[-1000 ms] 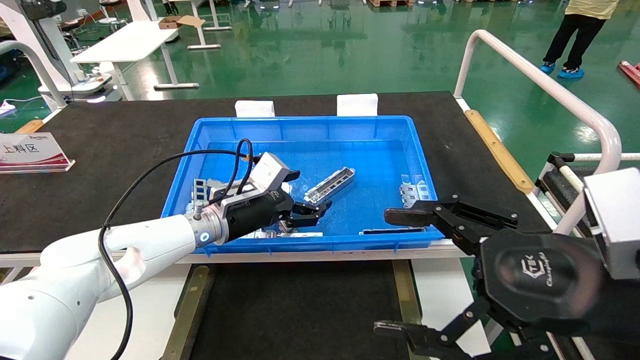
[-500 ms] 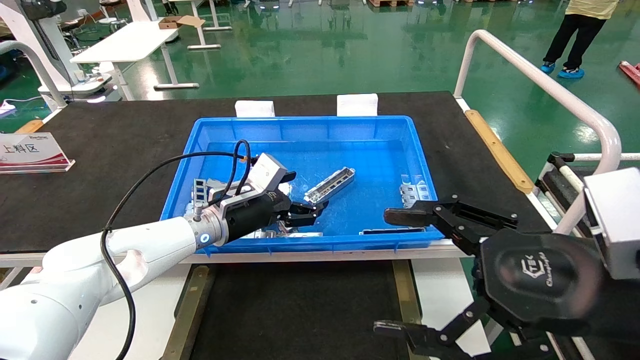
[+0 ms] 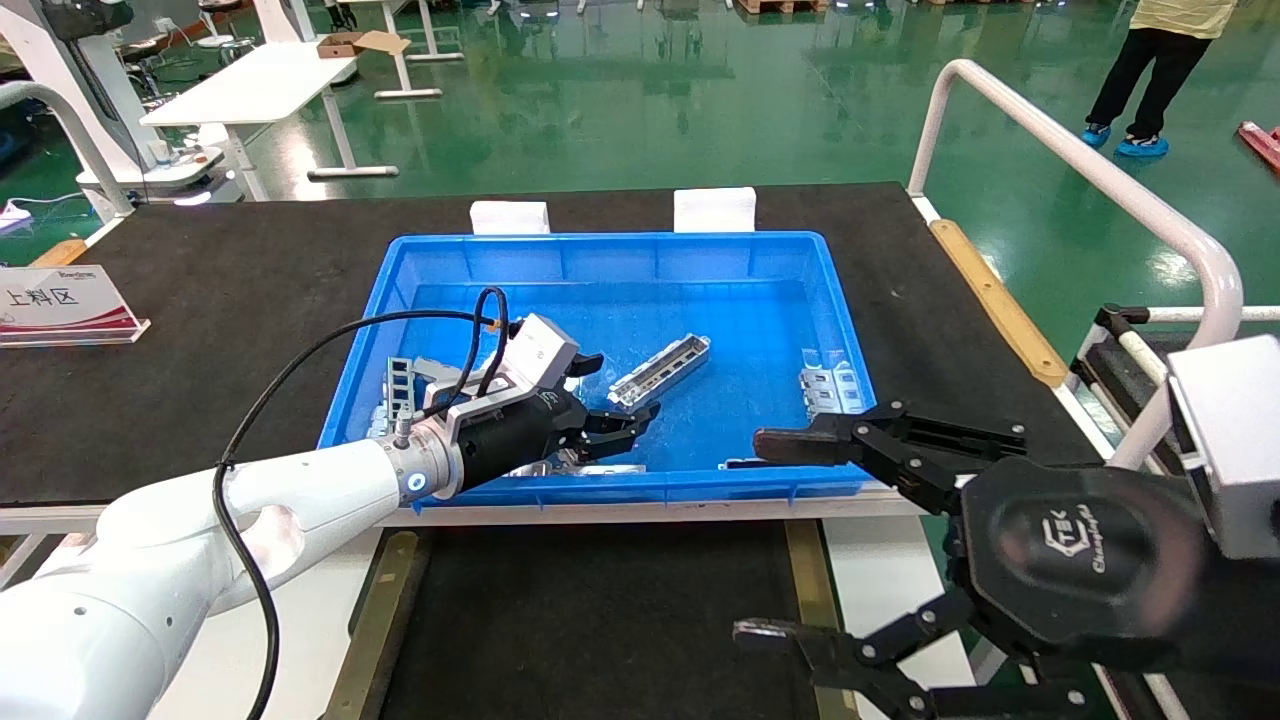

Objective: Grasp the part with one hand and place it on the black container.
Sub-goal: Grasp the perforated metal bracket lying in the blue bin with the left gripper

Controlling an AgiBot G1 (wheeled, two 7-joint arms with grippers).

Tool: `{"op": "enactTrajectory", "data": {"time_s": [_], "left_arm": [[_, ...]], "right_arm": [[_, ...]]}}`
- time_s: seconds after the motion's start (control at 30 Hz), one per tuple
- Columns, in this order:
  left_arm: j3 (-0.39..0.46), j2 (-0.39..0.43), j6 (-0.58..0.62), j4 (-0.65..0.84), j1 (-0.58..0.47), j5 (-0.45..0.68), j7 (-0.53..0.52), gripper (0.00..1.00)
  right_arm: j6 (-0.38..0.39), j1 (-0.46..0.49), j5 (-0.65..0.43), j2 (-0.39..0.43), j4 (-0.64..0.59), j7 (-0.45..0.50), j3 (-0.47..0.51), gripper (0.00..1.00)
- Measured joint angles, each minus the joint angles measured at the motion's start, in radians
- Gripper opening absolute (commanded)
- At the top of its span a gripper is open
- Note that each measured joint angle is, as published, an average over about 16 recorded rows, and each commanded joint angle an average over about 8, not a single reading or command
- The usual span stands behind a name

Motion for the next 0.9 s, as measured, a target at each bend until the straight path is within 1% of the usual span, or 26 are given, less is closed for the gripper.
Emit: {"op": "enactTrajectory", "data": {"time_s": [0.9], "left_arm": [[0.068, 0.001, -0.032, -0.050, 0.020, -0.046, -0.048, 0.00]], "right_arm": [[0.000, 0.000, 0.000, 0.000, 0.000, 0.000, -0.001, 0.00]]}}
